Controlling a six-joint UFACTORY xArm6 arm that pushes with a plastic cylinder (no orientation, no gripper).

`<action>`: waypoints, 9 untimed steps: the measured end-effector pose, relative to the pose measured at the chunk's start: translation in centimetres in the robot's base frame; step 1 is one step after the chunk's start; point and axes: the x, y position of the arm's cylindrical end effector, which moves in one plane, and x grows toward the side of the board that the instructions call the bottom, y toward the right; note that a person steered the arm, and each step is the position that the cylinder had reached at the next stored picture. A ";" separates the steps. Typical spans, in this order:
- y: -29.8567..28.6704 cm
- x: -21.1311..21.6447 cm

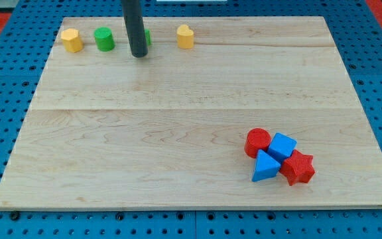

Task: Move your arm towards the bottom right

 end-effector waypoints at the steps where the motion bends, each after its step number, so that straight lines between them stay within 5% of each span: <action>1: 2.1 1.7; 6: 5.8 3.7; 7: 12.7 3.7; 9: 22.1 14.3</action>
